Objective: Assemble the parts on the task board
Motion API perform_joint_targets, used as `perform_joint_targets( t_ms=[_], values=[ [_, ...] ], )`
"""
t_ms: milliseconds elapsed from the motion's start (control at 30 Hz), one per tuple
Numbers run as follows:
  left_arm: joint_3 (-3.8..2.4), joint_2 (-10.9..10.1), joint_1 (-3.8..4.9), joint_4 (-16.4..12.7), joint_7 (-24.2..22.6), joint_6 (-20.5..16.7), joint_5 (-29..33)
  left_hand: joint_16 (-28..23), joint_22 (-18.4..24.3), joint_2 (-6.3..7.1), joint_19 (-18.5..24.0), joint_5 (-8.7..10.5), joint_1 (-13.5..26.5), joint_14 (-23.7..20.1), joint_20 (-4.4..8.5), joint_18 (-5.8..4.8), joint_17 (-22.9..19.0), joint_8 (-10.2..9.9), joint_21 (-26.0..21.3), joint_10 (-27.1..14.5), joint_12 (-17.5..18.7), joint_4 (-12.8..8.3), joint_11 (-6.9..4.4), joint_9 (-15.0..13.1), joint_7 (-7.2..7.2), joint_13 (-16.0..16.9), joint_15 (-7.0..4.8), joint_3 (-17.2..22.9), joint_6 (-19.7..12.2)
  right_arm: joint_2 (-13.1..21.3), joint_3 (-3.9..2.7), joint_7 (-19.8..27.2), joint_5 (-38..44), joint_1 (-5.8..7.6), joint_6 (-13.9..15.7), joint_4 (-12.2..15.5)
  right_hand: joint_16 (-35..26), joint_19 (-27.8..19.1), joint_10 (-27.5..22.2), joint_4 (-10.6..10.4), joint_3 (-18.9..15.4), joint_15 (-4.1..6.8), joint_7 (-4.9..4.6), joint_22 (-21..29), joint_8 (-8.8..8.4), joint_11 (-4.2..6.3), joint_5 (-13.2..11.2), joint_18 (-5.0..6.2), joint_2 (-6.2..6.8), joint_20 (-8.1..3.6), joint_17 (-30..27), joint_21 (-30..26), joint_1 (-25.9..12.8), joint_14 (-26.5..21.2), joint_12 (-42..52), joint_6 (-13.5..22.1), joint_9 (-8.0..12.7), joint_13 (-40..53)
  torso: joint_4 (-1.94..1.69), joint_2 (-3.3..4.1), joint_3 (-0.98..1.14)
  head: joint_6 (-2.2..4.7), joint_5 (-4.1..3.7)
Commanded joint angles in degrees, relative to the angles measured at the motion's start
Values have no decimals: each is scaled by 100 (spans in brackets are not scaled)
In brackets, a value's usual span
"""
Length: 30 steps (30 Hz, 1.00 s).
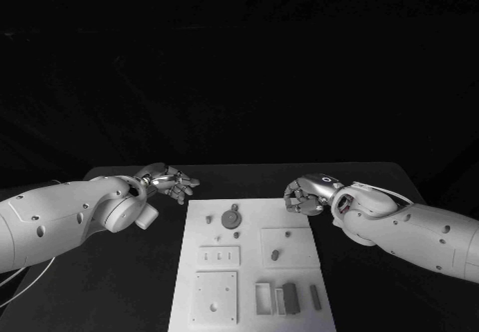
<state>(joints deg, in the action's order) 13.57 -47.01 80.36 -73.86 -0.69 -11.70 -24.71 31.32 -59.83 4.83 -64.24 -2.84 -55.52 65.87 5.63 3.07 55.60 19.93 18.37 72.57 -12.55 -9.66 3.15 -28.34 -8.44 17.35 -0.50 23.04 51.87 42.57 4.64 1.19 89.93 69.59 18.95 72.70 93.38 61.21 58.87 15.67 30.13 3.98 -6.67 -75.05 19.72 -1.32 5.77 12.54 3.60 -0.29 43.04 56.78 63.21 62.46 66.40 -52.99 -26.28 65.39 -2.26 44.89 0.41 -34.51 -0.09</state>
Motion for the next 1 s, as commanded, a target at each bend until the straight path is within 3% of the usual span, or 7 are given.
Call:
perform_joint_targets(
  t_ms=[33,133,200,500,700,833,1000],
  values=[
    [-17,27,10,-69,520,169,-513,228,-153,-4,-73,-1,238,39,70,89,150,-21,137,138,-117,182,-52,13,15,125,-77,-86,72,-67,2,-258,177,75,-364,161,-24,-21,-43,44,3,58,-78,-81,-22,16,20,246,-53,-29,6,37,-12,10,34,-76,-6,-10,29,-66,-19,16,16],
    [-42,41,40,-173,881,279,-752,431,-287,7,-105,1,727,49,142,104,274,-24,243,192,-232,536,-109,21,59,254,-145,-271,134,-174,2,-476,301,140,-447,319,-31,-32,-55,61,-2,53,-85,-81,-40,9,19,246,-49,-28,8,35,-7,3,41,-55,-1,-27,32,-137,-32,6,33],
    [-40,111,136,-219,1083,368,-898,595,-411,5,-82,-1,1018,20,214,124,365,-28,318,188,-329,681,-154,28,102,382,-209,-562,188,-253,2,-601,302,159,-512,423,-33,-36,-58,63,-7,51,-88,-81,-44,7,18,246,-41,-26,8,35,-12,1,43,-54,0,-33,29,-180,-40,-7,37],
    [4,454,193,-559,1528,275,-946,958,-726,56,-39,2,854,-90,327,109,415,-121,454,49,-581,1183,-198,73,133,846,-300,-1029,260,-779,2,-837,165,153,-585,440,-39,-42,-69,73,-18,46,-95,-80,-61,0,18,246,-25,-24,11,35,-14,-2,53,-40,4,-55,-12,-345,-88,-36,107],
    [12,582,188,-754,1612,236,-946,1008,-795,-117,-13,0,125,-141,309,74,365,-231,457,-56,-567,867,-142,127,67,930,-279,-1082,132,-984,1,-847,125,83,-566,412,-37,-41,-80,99,-19,44,-96,-82,-73,-2,19,246,-11,-32,19,45,59,3,76,-42,3,-85,-19,-400,-112,-43,120],
    [11,638,184,-791,1685,235,-950,1036,-812,-51,-27,5,-55,-150,302,61,335,-261,452,-73,-574,811,-130,154,53,974,-268,-1053,121,-1023,-1,-871,100,62,-546,448,-37,-40,-82,96,-24,44,-97,-82,-74,-2,18,246,-8,-32,21,46,59,3,79,-43,2,-89,-21,-439,-132,-69,139],
    [11,679,178,-808,1757,320,-989,1073,-821,43,-47,6,60,-146,305,59,313,-268,444,-69,-592,960,-136,171,58,1018,-268,-1111,149,-1066,-3,-885,52,36,-533,492,-36,-39,-84,94,-34,44,-98,-82,-76,-3,16,246,1,-31,23,49,56,5,84,-44,2,-97,-28,-457,-140,-86,140]
  ],
)
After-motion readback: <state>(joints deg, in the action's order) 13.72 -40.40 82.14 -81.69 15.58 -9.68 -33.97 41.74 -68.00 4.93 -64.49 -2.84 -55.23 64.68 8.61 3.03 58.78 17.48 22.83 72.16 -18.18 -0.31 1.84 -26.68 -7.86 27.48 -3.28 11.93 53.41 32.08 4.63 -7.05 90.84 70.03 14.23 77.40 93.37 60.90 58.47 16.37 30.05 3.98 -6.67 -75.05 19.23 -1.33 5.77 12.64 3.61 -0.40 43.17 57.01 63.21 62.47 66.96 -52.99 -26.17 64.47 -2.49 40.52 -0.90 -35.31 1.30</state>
